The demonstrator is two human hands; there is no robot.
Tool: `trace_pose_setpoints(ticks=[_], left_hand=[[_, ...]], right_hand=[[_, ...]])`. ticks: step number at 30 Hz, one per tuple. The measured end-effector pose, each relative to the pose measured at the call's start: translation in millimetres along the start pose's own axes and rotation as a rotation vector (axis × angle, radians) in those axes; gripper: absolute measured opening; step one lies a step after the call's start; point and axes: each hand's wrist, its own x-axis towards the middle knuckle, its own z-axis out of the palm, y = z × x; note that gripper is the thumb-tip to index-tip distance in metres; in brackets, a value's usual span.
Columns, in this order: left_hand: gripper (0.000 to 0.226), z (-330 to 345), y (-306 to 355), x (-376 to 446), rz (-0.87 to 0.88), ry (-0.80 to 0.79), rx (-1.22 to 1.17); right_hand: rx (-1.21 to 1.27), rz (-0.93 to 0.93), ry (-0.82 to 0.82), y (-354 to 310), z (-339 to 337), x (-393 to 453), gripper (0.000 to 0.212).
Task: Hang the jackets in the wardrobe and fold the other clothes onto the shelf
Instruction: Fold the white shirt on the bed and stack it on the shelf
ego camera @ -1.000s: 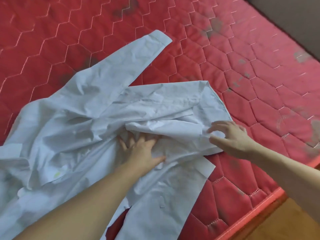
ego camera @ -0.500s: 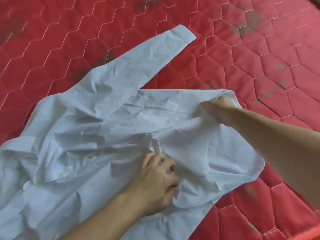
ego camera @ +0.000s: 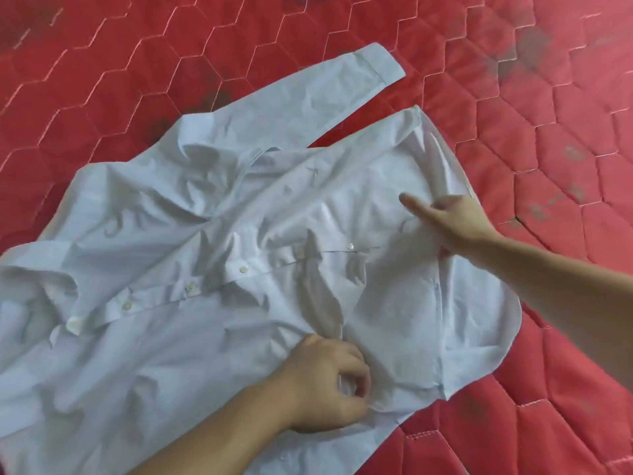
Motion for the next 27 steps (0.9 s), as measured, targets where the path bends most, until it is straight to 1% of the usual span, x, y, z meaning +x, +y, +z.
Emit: trace_pose_setpoints(ticks=[1,4,7,8,9,10,11,12,13,14,15,16,17,18,19,20,21,22,23,25,26,27], left_hand=[[0.041,0.5,1.6,1.2,-0.006,-0.001,-0.007],[0.035,0.1,4.3,5.5,-0.03,0.023,-0.139],[0.033,0.8,8.5,5.8,-0.078,0.0,-0.232],[0.032,1.0,10.1,4.8,-0.086,-0.01,-0.245],[0.03,0.7,11.3,3.5,-0.088,-0.019,-0.254],[0.027,0.1,12.6,1.6,-0.094,-0.026,-0.259],[0.022,0.1,13.3,-0.5,-0.1,-0.035,-0.268],[0.017,0.9,13.6,-3.3,-0.107,-0.045,-0.274],[0.013,2.7,14.8,-7.5,-0.11,-0.059,-0.284],[0.008,3.9,17.3,-12.2,-0.108,-0.074,-0.294],[0.004,6.0,19.4,-16.6,-0.103,-0.085,-0.315],[0.005,9.3,21.1,-21.1,-0.103,-0.091,-0.338],[0.007,13.8,23.4,-26.2,-0.105,-0.094,-0.36],[0.008,18.2,25.8,-30.9,-0.107,-0.091,-0.363],[0.007,22.9,27.2,-34.9,-0.104,-0.08,-0.353],[0.004,28.2,27.3,-39.1,-0.096,-0.057,-0.323],[0.001,33.2,27.4,-44.9,-0.082,-0.034,-0.287],[0.008,37.8,25.6,-52.2,-0.052,-0.002,-0.24],[0.015,40.9,20.3,-60.0,-0.002,0.042,-0.18],[0.039,40.4,3.7,-78.2,0.072,0.164,0.034],[0.052,40.1,-8.1,-89.2,0.062,0.221,0.203],[0.065,39.6,-20.9,-101.0,0.004,0.266,0.388]], right_hand=[[-0.057,0.036,-0.11,2.6,5.5,-12.3,0.061],[0.064,0.111,-0.351,4.9,17.0,-31.0,0.053],[0.109,0.075,-0.693,9.5,11.6,-42.0,0.055],[0.104,0.056,-0.775,14.9,7.8,-46.1,0.053],[0.088,0.038,-0.814,19.7,4.3,-51.0,0.048],[0.107,0.015,-0.811,23.8,2.2,-56.7,0.04],[0.191,0.001,-0.764,27.9,1.3,-62.5,0.032],[0.347,0.03,-0.679,32.8,1.0,-67.4,0.024],[0.533,0.097,-0.565,38.0,-0.2,-74.5,0.02],[0.705,0.16,-0.476,44.8,-3.8,-81.2,0.021],[0.827,0.207,-0.442,53.0,-8.1,-87.8,0.031],[0.863,0.225,-0.486,60.8,-11.3,-97.2,0.049],[0.779,0.234,-0.564,67.3,-14.1,-111.4,0.068],[0.647,0.247,-0.641,74.3,-14.9,-128.3,0.081],[0.513,0.24,-0.701,78.2,-13.7,-147.1,0.083],[0.396,0.205,-0.744,82.8,-10.1,-163.0,0.077],[0.308,0.158,-0.757,85.4,-6.3,-177.7,0.064],[0.284,0.126,-0.733,88.9,-2.2,-189.5,0.049],[0.318,0.124,-0.683,91.5,-0.9,-199.7,0.037],[0.385,0.147,-0.597,103.3,-6.3,-209.8,0.029],[0.35,0.156,-0.606,109.9,-9.6,-213.5,0.026],[0.232,0.175,-0.631,120.1,-14.1,-216.9,0.021]])
